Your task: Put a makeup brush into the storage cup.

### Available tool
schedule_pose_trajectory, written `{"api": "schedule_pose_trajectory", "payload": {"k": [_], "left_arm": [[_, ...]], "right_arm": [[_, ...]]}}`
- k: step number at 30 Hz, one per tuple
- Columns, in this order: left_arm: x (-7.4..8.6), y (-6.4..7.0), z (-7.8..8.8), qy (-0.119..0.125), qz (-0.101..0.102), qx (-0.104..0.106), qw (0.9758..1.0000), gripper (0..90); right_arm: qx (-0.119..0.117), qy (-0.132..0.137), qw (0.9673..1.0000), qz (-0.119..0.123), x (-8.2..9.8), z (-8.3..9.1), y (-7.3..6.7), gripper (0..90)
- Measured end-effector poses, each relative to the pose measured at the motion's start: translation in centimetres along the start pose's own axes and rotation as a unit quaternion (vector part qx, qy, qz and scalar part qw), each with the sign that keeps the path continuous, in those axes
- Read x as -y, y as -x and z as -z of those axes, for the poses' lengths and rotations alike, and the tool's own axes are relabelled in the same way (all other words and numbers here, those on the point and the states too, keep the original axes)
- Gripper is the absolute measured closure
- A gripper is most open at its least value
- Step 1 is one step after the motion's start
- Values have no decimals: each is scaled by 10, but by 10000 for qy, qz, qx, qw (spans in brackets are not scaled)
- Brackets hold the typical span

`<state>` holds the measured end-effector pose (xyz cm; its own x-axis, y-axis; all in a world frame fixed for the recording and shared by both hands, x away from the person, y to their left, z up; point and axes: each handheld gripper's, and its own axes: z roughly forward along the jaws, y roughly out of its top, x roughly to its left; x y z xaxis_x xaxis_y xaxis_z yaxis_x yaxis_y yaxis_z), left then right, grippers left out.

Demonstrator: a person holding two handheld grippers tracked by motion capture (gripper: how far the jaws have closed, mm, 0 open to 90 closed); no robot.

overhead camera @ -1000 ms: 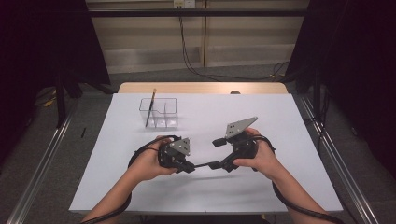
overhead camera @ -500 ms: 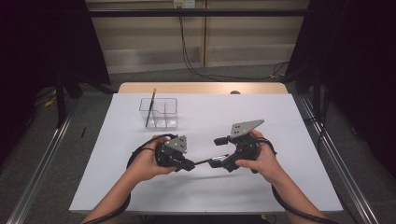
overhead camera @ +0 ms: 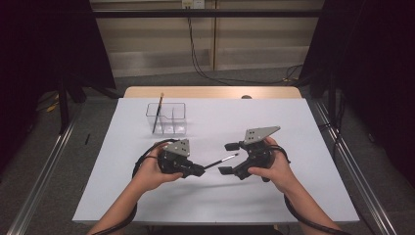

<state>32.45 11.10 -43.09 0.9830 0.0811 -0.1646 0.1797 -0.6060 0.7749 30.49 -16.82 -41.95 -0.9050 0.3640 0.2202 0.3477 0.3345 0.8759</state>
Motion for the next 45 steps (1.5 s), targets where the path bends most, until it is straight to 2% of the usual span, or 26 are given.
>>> {"api": "schedule_pose_trajectory", "payload": {"k": [7,10,17,20,28,40,45], "left_arm": [[2,0,3,468,140,-5,9988,839],[2,-1,4,713,226,-11,9972,839],[2,-3,5,1089,364,8,9934,839],[1,-3,5,1143,352,-17,9928,839],[0,-4,1,1383,460,-34,9893,839],[-3,-4,-4,1388,491,-30,9891,839],[-4,-4,-8,1433,516,-4,9883,839]], "right_arm": [[4,191,9998,-2,0,2,0,85],[20,263,9997,4,-1,2,0,88],[44,428,9991,10,-1,4,0,127],[64,489,9988,-22,-2,4,0,162],[91,552,9984,-16,-2,4,0,318],[29,531,9985,-114,-4,3,-1,596],[-20,620,9979,-199,-5,3,0,691]]}}
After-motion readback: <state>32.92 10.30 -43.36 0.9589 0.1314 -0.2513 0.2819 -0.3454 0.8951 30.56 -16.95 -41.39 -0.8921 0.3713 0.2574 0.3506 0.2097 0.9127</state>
